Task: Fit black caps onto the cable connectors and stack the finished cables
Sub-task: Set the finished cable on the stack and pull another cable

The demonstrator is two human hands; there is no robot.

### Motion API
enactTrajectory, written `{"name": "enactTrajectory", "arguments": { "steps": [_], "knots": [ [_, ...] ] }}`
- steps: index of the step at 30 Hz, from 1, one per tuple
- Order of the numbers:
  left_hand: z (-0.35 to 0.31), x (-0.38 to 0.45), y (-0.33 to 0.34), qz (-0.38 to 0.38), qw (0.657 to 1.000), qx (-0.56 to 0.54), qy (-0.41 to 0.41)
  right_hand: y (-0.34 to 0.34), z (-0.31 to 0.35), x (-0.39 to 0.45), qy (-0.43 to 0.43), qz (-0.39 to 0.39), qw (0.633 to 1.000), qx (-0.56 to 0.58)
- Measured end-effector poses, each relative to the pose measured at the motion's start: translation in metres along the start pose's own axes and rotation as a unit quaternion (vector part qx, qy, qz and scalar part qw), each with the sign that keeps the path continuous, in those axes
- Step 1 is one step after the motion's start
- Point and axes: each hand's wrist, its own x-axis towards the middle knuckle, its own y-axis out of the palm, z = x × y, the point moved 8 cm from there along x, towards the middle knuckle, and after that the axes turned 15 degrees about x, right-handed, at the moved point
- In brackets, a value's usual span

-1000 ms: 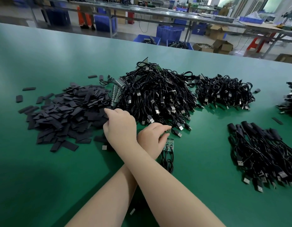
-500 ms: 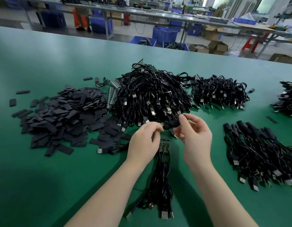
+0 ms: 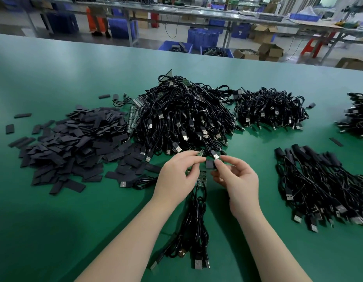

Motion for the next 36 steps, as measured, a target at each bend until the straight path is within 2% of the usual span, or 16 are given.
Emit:
{"name": "enactTrajectory", "arguments": {
  "steps": [7,13,20,24,36],
  "knots": [
    [-0.002,-0.001,0.007,0.055,0.998,-0.029,0.002,0.002,0.002,0.0,-0.005,0.021,1.0,-0.01],
    [0.001,0.002,0.005,0.053,0.998,-0.041,-0.007,0.007,0.004,-0.001,-0.009,0.049,0.999,-0.018],
    [0.002,0.004,0.002,0.052,0.993,-0.11,-0.008,0.023,0.006,-0.006,0.01,0.138,0.99,-0.034],
    [0.0,0.004,0.002,0.06,0.988,-0.14,-0.003,0.024,0.01,-0.006,-0.005,0.137,0.989,-0.051],
    [-0.004,0.003,0.001,0.035,0.992,-0.122,0.018,0.021,0.015,-0.004,-0.067,0.124,0.986,-0.092]
  ]
}}
